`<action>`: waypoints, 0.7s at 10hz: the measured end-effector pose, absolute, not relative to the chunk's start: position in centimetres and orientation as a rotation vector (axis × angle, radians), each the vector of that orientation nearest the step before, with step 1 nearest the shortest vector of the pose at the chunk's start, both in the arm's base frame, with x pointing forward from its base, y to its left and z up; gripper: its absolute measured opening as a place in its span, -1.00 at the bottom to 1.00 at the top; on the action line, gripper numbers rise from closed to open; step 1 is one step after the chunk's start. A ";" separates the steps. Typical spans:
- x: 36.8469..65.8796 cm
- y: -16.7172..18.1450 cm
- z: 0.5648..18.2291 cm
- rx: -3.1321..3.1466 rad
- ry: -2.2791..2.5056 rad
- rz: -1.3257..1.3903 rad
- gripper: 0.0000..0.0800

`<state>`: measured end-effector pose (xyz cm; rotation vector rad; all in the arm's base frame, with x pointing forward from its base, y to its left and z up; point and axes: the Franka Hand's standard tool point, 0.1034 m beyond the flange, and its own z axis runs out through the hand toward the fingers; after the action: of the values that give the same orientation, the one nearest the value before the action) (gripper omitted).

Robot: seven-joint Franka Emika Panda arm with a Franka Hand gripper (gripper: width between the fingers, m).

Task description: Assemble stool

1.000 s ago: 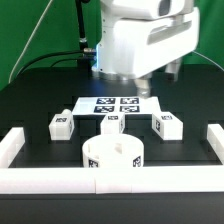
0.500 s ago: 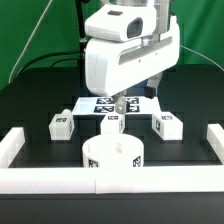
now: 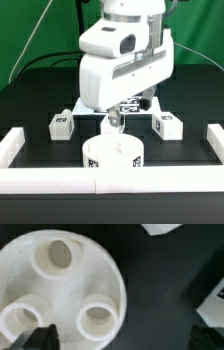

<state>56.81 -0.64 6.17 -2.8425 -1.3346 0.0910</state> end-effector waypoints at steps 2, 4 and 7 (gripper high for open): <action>57.4 -0.8 4.2 -2.852 -1.334 0.054 0.62; 57.3 -0.7 3.1 -2.855 -1.335 0.033 0.62; 57.4 -0.7 1.7 -2.857 -1.331 0.023 0.62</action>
Offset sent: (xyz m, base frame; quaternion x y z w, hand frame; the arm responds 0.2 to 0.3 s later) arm -0.0046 0.0023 -0.0206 -0.0298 0.0239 0.0087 0.9992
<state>57.37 -0.72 1.67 -2.8575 -1.3309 0.0232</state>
